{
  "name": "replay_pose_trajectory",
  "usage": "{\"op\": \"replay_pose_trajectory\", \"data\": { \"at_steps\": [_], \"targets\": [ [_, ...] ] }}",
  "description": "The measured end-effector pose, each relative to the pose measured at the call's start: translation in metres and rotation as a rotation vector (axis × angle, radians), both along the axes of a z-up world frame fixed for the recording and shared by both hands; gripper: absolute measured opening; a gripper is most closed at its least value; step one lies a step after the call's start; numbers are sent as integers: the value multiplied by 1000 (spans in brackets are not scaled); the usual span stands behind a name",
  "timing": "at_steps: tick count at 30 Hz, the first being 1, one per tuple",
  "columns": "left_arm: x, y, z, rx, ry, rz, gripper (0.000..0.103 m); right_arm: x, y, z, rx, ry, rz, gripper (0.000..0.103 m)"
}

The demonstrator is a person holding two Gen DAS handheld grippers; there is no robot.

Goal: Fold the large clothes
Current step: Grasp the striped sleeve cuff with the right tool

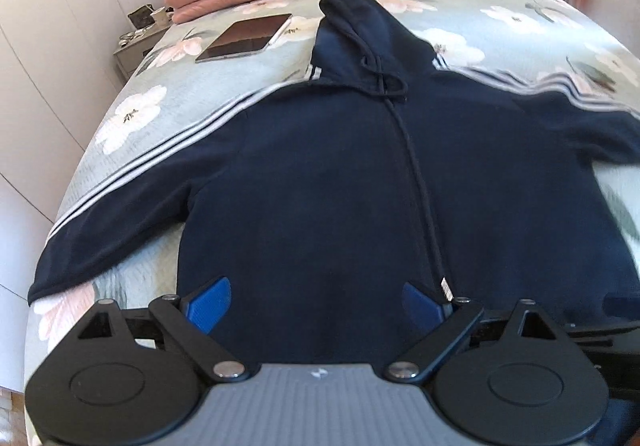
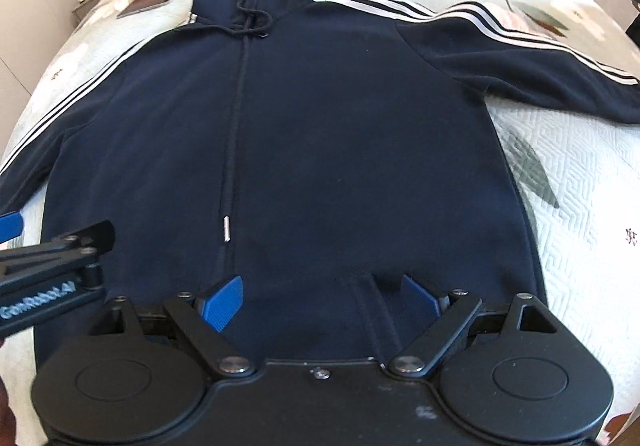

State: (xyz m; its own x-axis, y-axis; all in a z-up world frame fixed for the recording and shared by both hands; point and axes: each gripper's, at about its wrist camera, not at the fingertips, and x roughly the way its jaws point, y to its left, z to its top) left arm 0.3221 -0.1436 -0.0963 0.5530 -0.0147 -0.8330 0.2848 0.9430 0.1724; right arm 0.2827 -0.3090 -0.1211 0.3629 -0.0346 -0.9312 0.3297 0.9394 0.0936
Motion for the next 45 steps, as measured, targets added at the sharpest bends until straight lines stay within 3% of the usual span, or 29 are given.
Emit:
{"op": "replay_pose_trajectory", "data": {
  "at_steps": [9,20,30,33,37,40,45],
  "targets": [
    [30,-46,29,-7,4,32,95,34,-50,16,-25,24,28,102],
    [56,-79,25,-25,36,19,91,62,-97,7,-48,39,44,102],
    [80,-110,15,-81,61,-56,89,66,-138,10,-71,41,-52,102],
    [87,-116,13,-112,85,-73,89,62,-163,16,-91,-4,-120,102],
    [98,-122,5,-107,97,-82,89,41,-226,26,-123,-195,-307,102],
    [106,-127,-4,-106,110,-73,89,23,-286,14,-150,-326,-419,101],
    [116,-135,-22,-86,158,-65,89,14,-386,-15,-188,-305,-588,91]
  ]
}}
